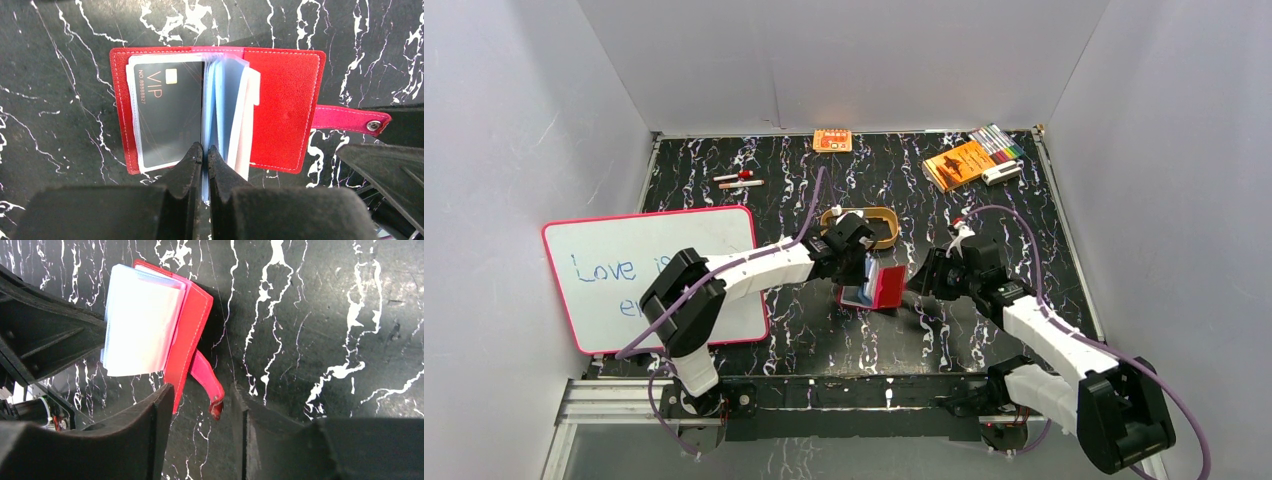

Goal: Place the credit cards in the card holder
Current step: Open the card holder at the center of the board.

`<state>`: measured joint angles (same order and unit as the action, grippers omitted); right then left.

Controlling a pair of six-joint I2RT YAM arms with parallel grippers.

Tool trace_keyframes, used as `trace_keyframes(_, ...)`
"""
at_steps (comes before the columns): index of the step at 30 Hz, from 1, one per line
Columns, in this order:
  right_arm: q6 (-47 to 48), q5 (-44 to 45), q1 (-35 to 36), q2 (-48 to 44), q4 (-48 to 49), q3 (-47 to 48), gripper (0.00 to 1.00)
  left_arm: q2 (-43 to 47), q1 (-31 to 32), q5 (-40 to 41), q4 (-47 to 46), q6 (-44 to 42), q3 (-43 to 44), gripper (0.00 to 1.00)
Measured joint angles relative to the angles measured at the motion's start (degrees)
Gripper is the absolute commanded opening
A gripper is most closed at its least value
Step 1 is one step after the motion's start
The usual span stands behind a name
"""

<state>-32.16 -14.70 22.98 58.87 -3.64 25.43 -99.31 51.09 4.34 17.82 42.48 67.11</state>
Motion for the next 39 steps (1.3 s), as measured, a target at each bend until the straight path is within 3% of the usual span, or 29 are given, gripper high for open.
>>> trace_keyframes(8,0.92,2.14,4.57,-4.48,-4.68,4.17,0.59,-0.13,1.6,1.27,2.58,4.15,2.05,0.0)
trace_keyframes(14,0.92,4.13,13.6,-4.09,-4.66,6.97,0.49,-0.24,1.64,1.29,3.08,6.08,3.1,0.0)
trace_keyframes(18,0.07,5.31,19.32,-0.2,-1.73,7.15,0.57,-0.46,1.64,1.31,3.26,6.88,3.1,0.0)
trace_keyframes(23,-2.51,12.85,24.09,3.02,-1.07,7.15,0.71,-1.11,1.64,1.31,3.23,8.0,3.1,0.0)
trace_keyframes(24,-2.8,14.27,24.48,3.06,-0.96,7.15,0.83,-1.25,1.64,1.29,3.21,8.2,3.1,0.0)
trace_keyframes(26,-3.61,17.62,25.16,3.58,-0.57,7.15,0.88,-1.46,1.64,1.27,3.13,8.59,3.1,0.0)
trace_keyframes(31,-4.13,21.35,25.44,7.37,-0.13,7.15,0.87,-1.51,1.46,1.57,2.8,9.03,3.1,0.0)
trace_keyframes(39,-5.09,23.12,26.01,10.88,3.19,7.17,0.78,-1.57,0.94,3.04,2.32,9.2,2.97,0.0)
